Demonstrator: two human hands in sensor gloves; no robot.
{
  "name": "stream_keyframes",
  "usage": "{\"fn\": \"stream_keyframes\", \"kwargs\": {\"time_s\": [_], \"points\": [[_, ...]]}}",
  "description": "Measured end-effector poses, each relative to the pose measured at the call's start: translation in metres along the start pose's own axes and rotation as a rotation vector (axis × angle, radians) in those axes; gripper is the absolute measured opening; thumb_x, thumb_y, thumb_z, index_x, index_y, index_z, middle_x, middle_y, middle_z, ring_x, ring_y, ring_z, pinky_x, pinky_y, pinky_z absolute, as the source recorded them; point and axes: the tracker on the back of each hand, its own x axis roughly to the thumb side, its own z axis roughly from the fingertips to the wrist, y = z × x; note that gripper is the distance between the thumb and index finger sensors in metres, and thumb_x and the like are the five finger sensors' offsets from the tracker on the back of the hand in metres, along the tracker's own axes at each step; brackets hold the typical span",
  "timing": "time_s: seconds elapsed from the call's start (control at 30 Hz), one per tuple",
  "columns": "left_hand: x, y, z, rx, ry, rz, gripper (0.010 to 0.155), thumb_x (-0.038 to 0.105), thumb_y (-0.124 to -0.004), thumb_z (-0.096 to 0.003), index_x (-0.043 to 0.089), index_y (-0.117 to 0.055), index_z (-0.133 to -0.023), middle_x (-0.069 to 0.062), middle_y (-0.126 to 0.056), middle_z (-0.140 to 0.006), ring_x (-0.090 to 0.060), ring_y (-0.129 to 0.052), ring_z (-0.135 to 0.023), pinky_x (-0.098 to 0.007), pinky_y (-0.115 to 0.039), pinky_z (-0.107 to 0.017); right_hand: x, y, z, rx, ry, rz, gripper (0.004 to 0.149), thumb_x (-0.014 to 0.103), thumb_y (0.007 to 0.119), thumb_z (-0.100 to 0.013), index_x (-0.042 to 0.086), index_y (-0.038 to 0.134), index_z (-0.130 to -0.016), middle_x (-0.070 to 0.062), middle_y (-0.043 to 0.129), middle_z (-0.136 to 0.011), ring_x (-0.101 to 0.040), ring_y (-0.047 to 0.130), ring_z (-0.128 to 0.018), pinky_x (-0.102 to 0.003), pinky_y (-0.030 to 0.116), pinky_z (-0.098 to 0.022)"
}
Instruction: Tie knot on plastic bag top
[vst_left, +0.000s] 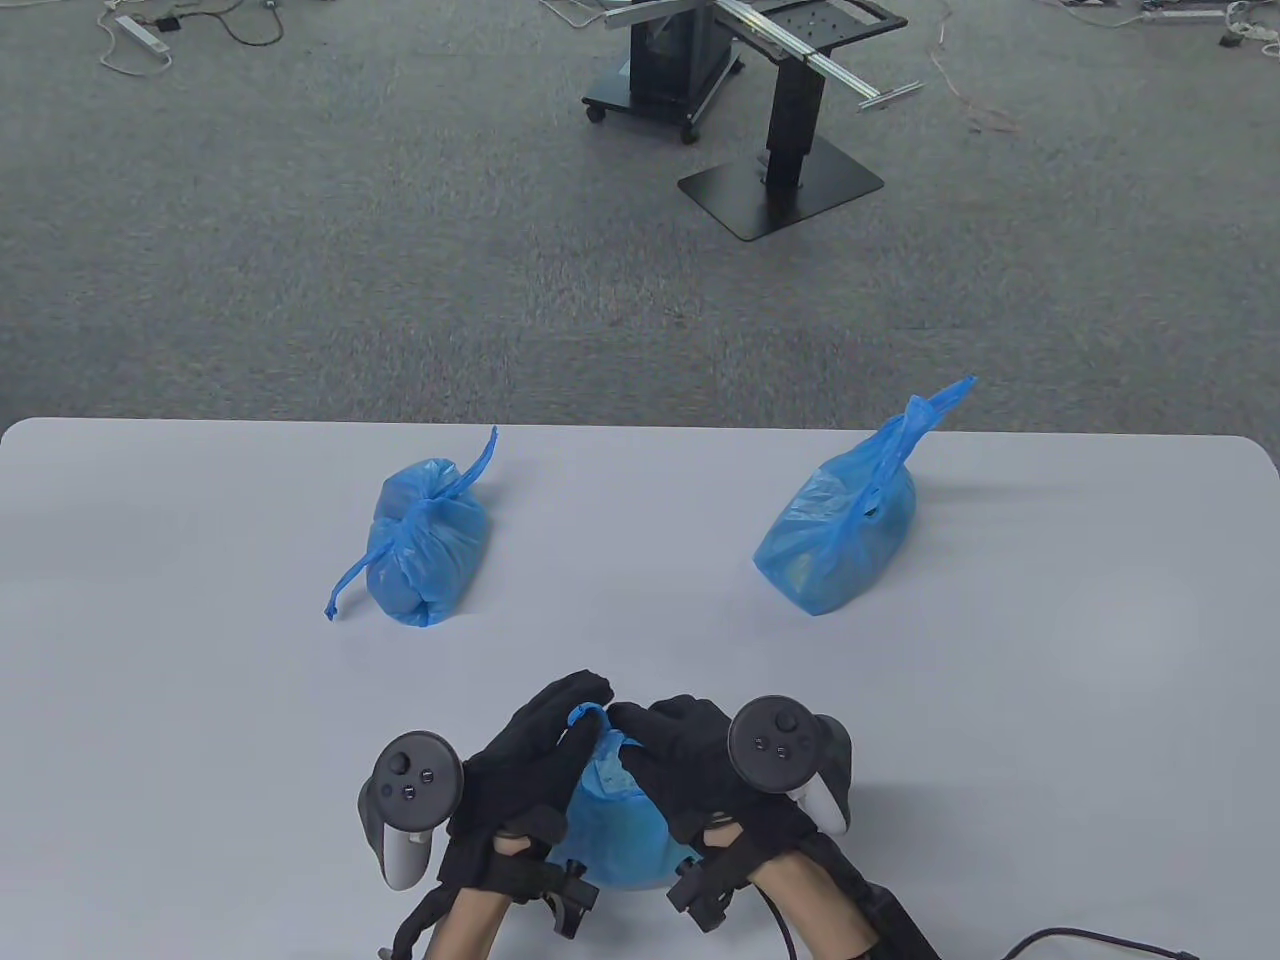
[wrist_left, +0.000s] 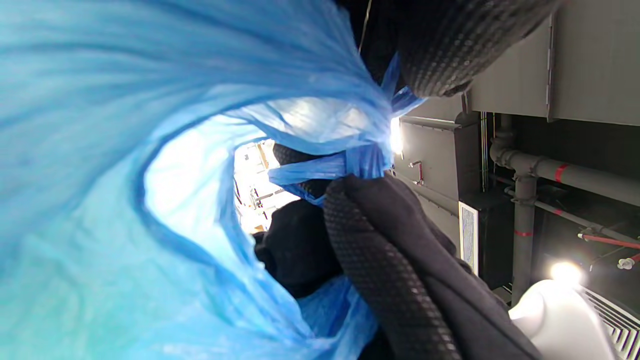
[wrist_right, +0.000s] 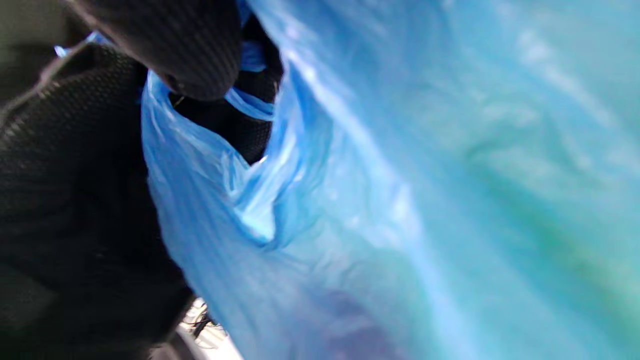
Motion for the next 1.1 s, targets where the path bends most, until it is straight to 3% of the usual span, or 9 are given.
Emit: {"fn": "stream_keyframes", "kwargs": {"time_s": [0.13, 0.3, 0.4, 0.57, 0.87, 1.1], "points": [[0.0002, -0.0001, -0.0002, -0.005, 0.001, 0.009, 0.049, 0.049, -0.079, -0.0541, 0.033, -0.083, -0.100, 0.006, -0.080, -0.106, -0.027, -0.082, -0.102, -0.057, -0.061, -0.078, -0.0056, -0.0012, -0.0017, 0.056, 0.041, -0.104, 0.047, 0.047, 0.077, -0.048, 0.034, 0.079, -0.093, -0.001, 0.069, -0.094, -0.034, 0.067, -0.088, -0.060, 0.046, -0.076], [0.0007, -0.0002, -0.0004, -0.017, -0.007, 0.010, 0.049, 0.049, -0.078, -0.0542, 0.033, -0.083, -0.100, 0.006, -0.080, -0.106, -0.027, -0.082, -0.102, -0.057, -0.061, -0.078, -0.0087, -0.0023, -0.0035, 0.110, 0.050, -0.202, 0.046, 0.045, 0.078, -0.048, 0.028, 0.082, -0.090, -0.001, 0.056, -0.111, -0.038, 0.056, -0.098, -0.061, 0.043, -0.076], [0.0007, -0.0004, -0.0004, -0.018, -0.007, 0.011, 0.049, 0.049, -0.078, -0.0542, 0.033, -0.082, -0.100, 0.006, -0.080, -0.106, -0.027, -0.082, -0.102, -0.057, -0.061, -0.078, -0.0095, -0.0029, -0.0044, 0.131, 0.054, -0.246, 0.046, 0.043, 0.079, -0.048, 0.024, 0.084, -0.089, -0.001, 0.077, -0.100, -0.038, 0.065, -0.096, -0.061, 0.046, -0.076], [0.0006, 0.0004, -0.0006, -0.018, -0.007, -0.002, 0.049, 0.049, -0.078, -0.0540, 0.033, -0.083, -0.100, 0.005, -0.081, -0.106, -0.027, -0.082, -0.101, -0.057, -0.062, -0.078, -0.0098, -0.0027, -0.0043, 0.135, 0.051, -0.252, 0.046, 0.042, 0.080, -0.047, 0.026, 0.082, -0.091, -0.002, 0.089, -0.089, -0.036, 0.077, -0.089, -0.060, 0.052, -0.074], [0.0004, 0.0002, -0.0007, -0.017, 0.002, -0.008, 0.049, 0.049, -0.079, -0.0539, 0.032, -0.083, -0.100, 0.005, -0.081, -0.106, -0.027, -0.083, -0.101, -0.057, -0.062, -0.078, -0.0090, -0.0042, -0.0044, 0.128, 0.039, -0.319, 0.049, 0.036, 0.080, -0.047, 0.022, 0.076, -0.094, 0.000, 0.096, -0.076, -0.033, 0.085, -0.082, -0.059, 0.056, -0.073], [-0.0007, 0.0018, -0.0010, -0.007, 0.012, -0.002, 0.051, 0.049, -0.078, -0.0538, 0.032, -0.080, -0.102, 0.004, -0.080, -0.106, -0.028, -0.083, -0.101, -0.057, -0.062, -0.077, -0.0107, -0.0038, -0.0042, 0.172, 0.043, -0.399, 0.058, 0.036, 0.079, -0.048, 0.038, 0.056, -0.102, 0.000, 0.095, -0.073, -0.033, 0.085, -0.082, -0.058, 0.056, -0.074]]}}
